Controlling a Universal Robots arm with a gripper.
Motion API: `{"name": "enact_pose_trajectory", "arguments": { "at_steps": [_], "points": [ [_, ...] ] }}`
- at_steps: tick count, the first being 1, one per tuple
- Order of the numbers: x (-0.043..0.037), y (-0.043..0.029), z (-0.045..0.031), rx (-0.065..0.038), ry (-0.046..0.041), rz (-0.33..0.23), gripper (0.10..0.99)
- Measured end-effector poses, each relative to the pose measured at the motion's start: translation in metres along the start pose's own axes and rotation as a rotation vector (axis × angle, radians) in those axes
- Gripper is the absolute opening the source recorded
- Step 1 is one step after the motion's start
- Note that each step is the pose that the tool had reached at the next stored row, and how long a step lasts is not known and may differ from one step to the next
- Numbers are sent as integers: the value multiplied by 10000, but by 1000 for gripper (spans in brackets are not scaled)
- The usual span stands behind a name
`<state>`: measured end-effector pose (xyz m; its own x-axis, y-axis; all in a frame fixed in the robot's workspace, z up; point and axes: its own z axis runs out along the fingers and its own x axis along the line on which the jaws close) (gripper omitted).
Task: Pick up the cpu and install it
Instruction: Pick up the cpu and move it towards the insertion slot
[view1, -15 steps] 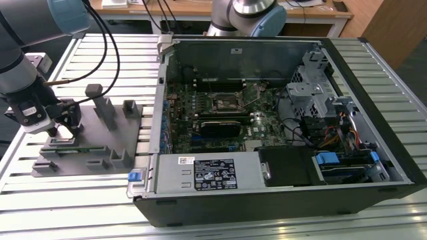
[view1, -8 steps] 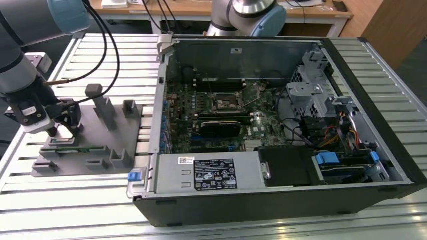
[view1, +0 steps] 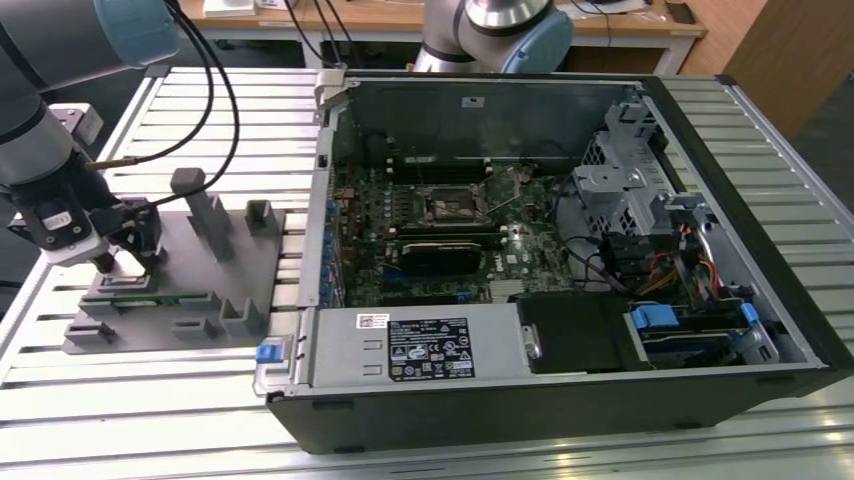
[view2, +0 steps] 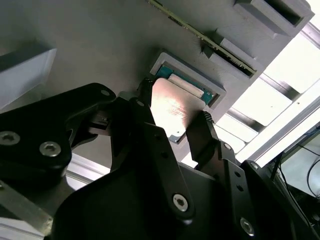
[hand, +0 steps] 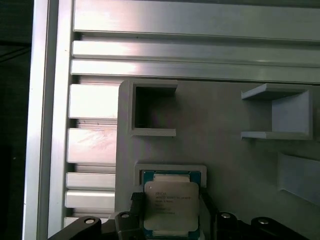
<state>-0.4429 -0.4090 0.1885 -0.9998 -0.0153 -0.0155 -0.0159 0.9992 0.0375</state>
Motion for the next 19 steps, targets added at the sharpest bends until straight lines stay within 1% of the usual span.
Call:
{"name": "enact_pose_trajectory", "arguments": {
  "at_steps": [7,8,19],
  "points": [
    [0,0,-1,0,0,0,541],
    [0,0,-1,0,0,-1,604],
    [13,-1,13,1,2,0,604]
  ]
}}
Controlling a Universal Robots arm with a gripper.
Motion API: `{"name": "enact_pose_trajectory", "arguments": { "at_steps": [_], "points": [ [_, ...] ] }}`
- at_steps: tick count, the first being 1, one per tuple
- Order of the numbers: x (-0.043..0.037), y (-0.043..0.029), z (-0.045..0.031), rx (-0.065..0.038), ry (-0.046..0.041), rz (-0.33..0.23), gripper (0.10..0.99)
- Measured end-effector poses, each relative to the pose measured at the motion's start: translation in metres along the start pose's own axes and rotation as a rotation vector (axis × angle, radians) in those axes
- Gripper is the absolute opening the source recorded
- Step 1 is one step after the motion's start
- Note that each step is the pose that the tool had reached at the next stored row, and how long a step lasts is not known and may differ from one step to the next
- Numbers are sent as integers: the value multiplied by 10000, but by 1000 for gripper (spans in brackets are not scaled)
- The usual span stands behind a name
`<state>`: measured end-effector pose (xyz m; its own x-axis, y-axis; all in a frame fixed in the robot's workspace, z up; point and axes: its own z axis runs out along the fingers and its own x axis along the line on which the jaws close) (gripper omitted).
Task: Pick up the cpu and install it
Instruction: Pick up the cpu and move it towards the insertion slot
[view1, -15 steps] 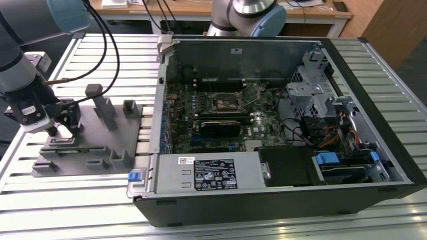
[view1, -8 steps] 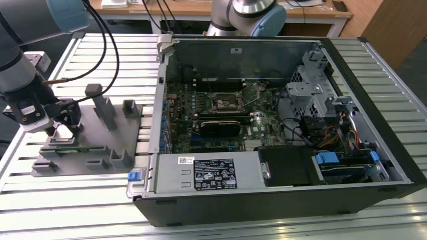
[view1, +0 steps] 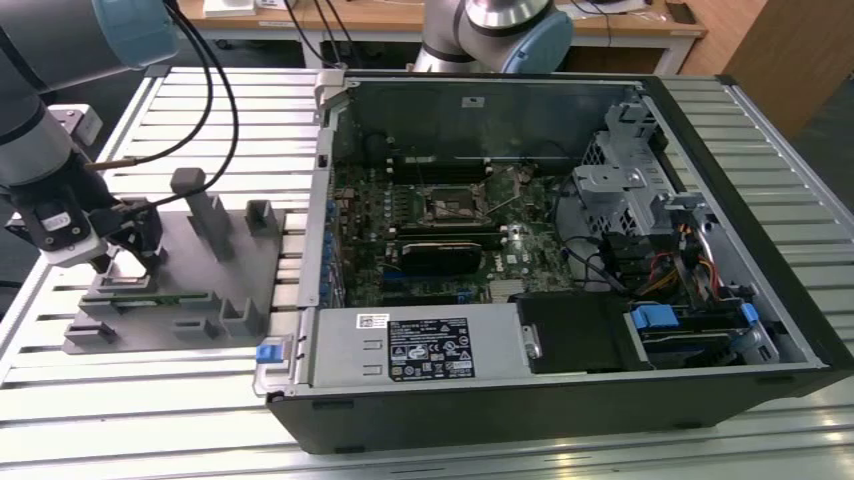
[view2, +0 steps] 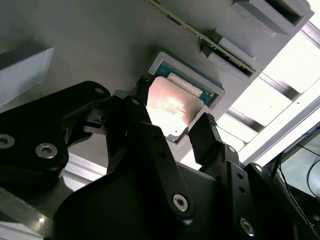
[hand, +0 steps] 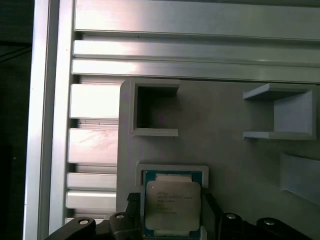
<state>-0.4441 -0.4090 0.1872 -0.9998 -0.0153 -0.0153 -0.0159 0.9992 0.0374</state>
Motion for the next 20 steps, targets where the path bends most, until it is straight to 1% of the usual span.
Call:
{"name": "enact_pose_trajectory", "arguments": {
  "at_steps": [2,3,4,7,10,15,20],
  "points": [
    [0,0,4,-1,-2,0,604],
    [0,0,4,1,1,0,588],
    [0,0,4,2,2,0,525],
    [0,0,5,0,-1,0,525],
    [-1,1,-11,-4,-6,0,525],
    [-2,4,-91,-1,-3,0,525],
    [-4,9,-229,-2,-3,1,525]
  ]
}}
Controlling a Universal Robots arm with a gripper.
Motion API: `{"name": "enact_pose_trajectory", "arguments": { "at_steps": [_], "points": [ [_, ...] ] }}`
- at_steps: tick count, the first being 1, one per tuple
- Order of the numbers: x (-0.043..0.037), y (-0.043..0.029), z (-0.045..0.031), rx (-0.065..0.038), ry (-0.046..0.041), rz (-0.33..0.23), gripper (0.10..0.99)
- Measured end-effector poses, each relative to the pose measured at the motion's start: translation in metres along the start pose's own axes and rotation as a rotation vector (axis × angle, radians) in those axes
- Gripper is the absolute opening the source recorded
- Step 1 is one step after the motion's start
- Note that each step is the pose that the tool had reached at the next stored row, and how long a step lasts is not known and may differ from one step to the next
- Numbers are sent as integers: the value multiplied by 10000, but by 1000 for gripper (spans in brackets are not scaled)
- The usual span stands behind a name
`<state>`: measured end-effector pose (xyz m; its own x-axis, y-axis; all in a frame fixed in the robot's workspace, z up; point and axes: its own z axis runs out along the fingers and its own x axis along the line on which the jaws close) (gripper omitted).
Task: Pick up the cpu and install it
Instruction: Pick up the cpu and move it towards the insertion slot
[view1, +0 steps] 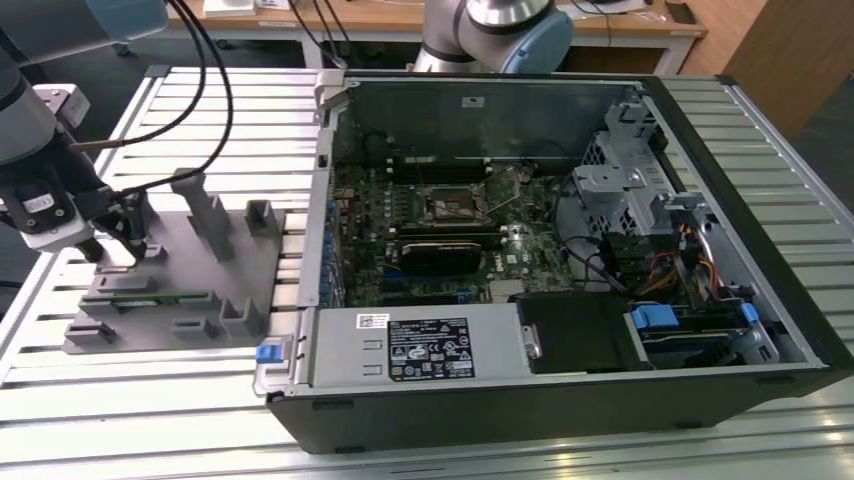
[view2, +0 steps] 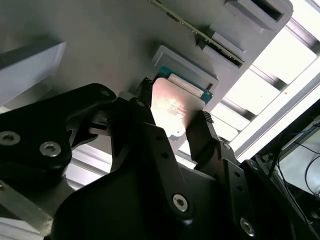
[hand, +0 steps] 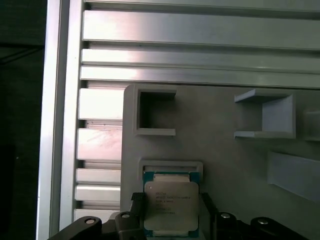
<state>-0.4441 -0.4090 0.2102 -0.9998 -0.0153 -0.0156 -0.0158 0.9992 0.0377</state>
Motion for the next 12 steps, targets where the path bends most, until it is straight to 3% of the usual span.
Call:
{"name": "enact_pose_trajectory", "arguments": {
  "at_steps": [12],
  "points": [
    [-6,14,-388,-2,1,-1,525]
  ]
}}
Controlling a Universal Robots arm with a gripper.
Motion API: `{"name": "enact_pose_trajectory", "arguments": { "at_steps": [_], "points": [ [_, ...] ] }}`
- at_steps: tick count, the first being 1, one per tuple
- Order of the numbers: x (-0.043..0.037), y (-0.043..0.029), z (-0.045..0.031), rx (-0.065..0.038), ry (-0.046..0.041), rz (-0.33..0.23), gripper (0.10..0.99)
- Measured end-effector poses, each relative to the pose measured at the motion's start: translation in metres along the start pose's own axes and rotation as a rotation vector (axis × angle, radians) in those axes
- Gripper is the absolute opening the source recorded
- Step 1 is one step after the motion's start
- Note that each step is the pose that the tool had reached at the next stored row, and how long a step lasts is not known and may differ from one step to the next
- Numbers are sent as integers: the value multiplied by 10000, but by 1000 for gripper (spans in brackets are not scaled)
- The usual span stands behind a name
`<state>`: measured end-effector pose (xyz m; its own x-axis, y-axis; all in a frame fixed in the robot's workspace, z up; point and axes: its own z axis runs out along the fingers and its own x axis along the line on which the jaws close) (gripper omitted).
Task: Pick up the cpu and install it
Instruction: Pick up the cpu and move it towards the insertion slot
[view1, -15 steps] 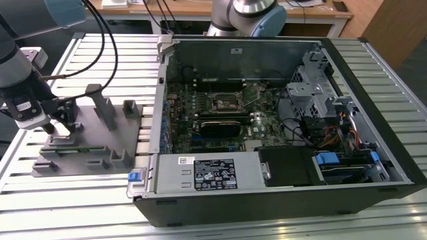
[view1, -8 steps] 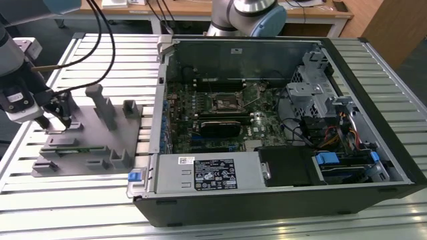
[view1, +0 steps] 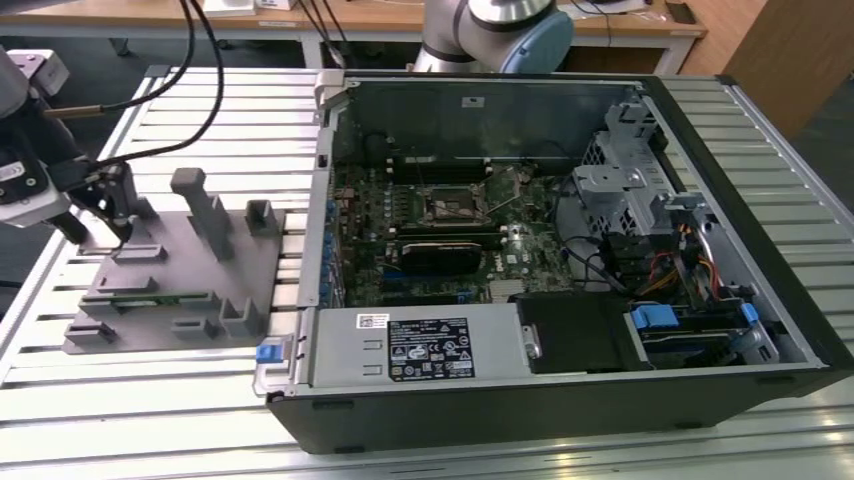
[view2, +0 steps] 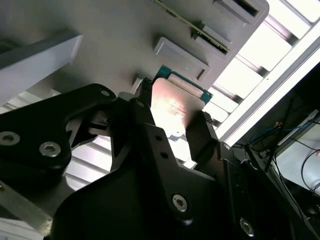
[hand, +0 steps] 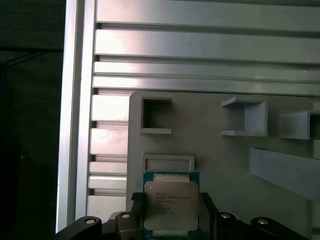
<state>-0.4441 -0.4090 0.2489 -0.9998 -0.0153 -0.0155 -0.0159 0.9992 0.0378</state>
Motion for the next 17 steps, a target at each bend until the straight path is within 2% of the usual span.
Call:
{"name": "enact_pose_trajectory", "arguments": {
  "at_steps": [17],
  "points": [
    [-8,21,-543,-19,0,1,525]
  ]
}}
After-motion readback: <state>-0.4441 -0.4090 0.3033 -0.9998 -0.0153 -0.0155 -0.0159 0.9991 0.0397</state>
